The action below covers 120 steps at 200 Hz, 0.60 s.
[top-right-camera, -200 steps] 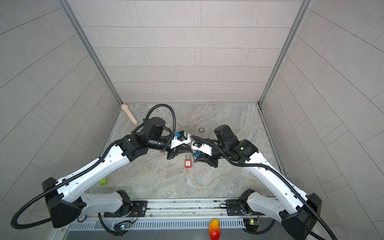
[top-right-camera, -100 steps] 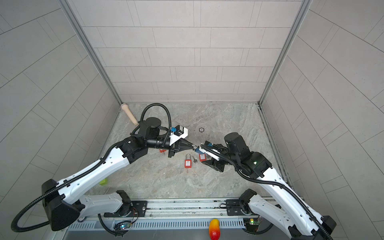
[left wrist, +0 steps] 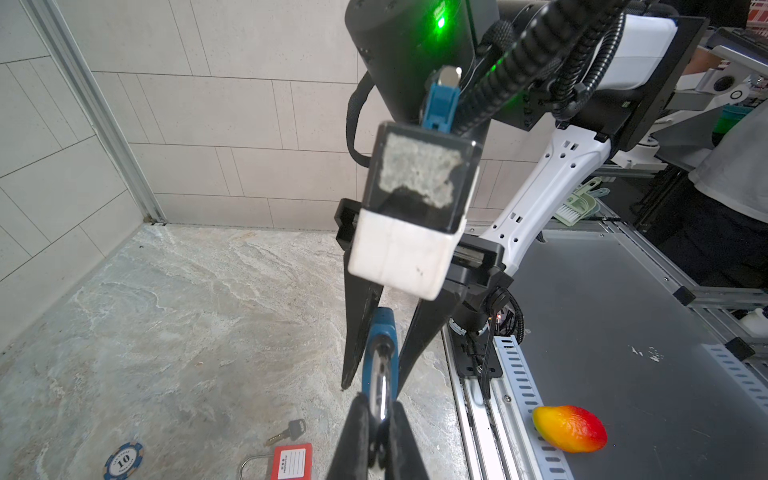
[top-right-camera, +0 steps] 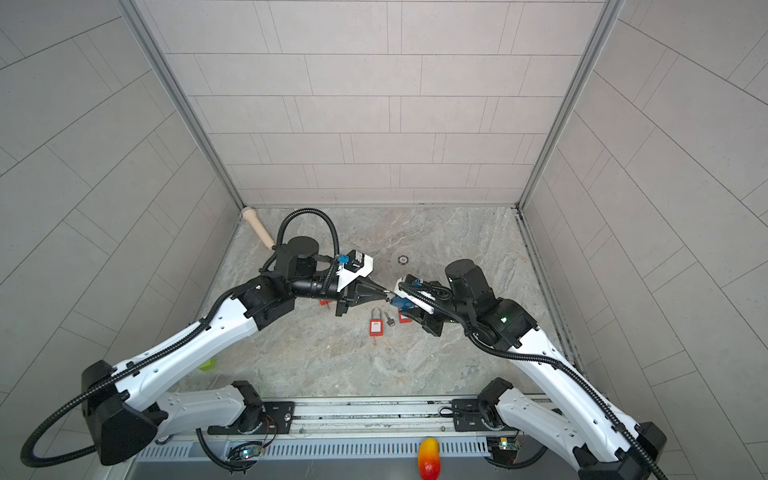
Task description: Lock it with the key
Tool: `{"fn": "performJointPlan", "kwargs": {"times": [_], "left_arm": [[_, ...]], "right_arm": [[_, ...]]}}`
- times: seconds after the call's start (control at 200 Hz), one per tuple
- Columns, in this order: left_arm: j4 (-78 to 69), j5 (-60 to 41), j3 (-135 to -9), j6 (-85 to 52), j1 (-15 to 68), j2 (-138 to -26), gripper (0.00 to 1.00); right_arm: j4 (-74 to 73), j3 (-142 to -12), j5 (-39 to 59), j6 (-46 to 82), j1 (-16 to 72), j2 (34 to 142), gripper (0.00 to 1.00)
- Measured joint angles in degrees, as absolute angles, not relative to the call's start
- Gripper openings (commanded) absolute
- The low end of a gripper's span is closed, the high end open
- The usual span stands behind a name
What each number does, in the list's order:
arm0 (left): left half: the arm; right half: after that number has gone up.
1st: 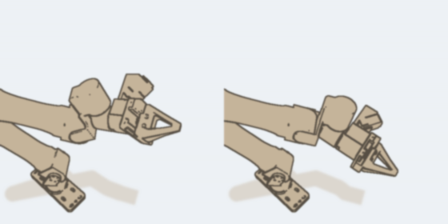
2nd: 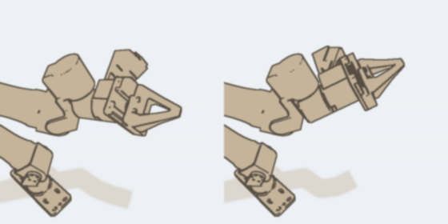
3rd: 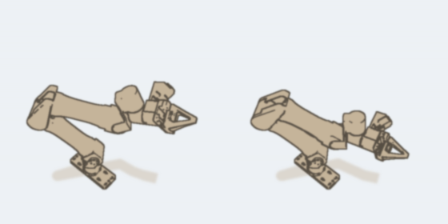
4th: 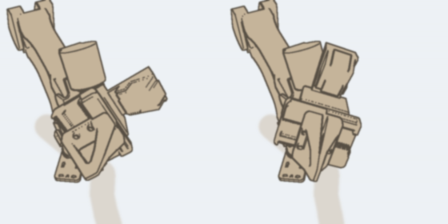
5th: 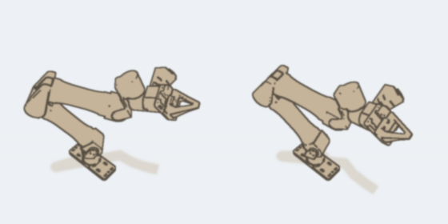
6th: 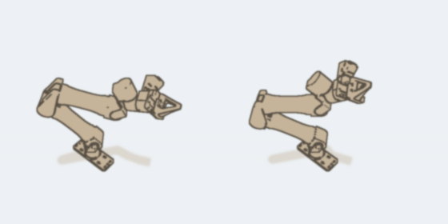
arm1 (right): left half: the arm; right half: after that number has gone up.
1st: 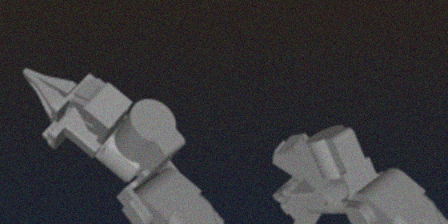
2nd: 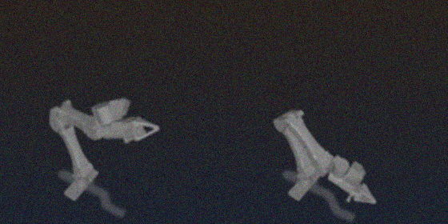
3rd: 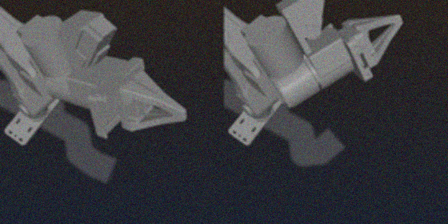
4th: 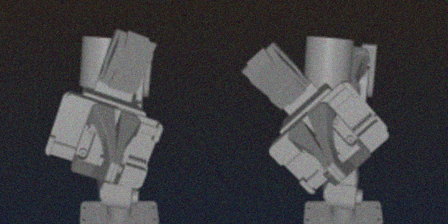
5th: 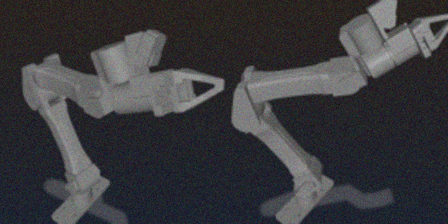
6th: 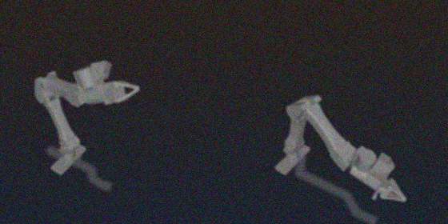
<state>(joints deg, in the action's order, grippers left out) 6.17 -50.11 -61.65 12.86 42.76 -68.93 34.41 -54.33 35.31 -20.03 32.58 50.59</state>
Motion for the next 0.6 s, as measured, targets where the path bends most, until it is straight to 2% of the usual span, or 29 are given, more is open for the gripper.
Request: {"fn": "performJointPlan", "kwargs": {"times": [0.25, 0.6], "left_arm": [[5.6, -50.1, -61.6, 12.9, 42.7, -68.9, 0.0], [4.1, -49.4, -59.4, 16.7, 43.3, -68.4, 0.0]], "right_arm": [[34.4, -55.4, 37.2, -19.9, 32.4, 51.2, 0.0], [38.1, -57.0, 40.3, -19.5, 32.2, 53.5, 0.0]]}}
